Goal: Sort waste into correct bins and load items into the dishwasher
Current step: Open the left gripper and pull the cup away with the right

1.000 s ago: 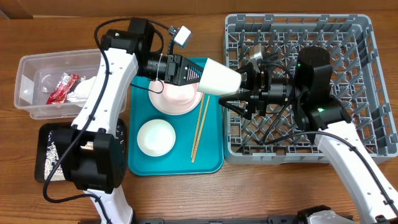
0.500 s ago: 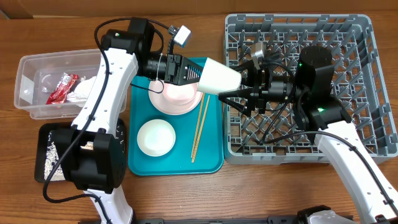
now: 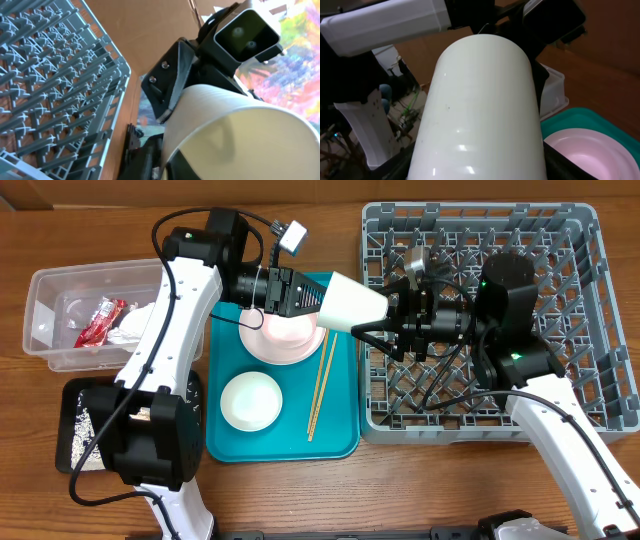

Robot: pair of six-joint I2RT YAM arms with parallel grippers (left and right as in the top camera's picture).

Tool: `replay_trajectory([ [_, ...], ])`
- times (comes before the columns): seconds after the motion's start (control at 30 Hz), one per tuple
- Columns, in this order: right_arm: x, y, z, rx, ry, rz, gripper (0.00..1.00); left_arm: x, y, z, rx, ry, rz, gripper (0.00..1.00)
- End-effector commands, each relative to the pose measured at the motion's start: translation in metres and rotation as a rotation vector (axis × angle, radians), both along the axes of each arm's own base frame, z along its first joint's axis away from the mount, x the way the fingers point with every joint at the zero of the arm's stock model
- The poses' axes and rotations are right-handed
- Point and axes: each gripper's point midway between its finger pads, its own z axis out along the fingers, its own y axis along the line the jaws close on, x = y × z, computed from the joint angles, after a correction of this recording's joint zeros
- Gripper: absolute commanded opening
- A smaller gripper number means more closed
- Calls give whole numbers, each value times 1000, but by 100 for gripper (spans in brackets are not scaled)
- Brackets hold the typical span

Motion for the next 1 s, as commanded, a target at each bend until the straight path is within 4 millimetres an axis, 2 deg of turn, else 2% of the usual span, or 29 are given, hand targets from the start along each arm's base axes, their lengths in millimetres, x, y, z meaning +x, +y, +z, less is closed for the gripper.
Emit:
replay_trajectory([
  [0.0,-8,4,14,17,-41,44,58,1,-2,-8,14,-10,-4,21],
  [0.13,-7,4,14,16,-42,40,52,2,-2,-8,14,-13,-4,27],
  [0.3,-2,3,12,10,-33,8,48,4,1,-9,23,-18,5,28],
  [0.63,32,-6,3,-19,61,-203,47,18,24,-23,106,-14,71,28],
  [0.77,54,-20,-15,-75,125,-367,46,22,30,-34,169,-9,89,27],
  [0.97,78,-62,-44,-165,278,-610,42,23,33,-44,231,12,100,24],
])
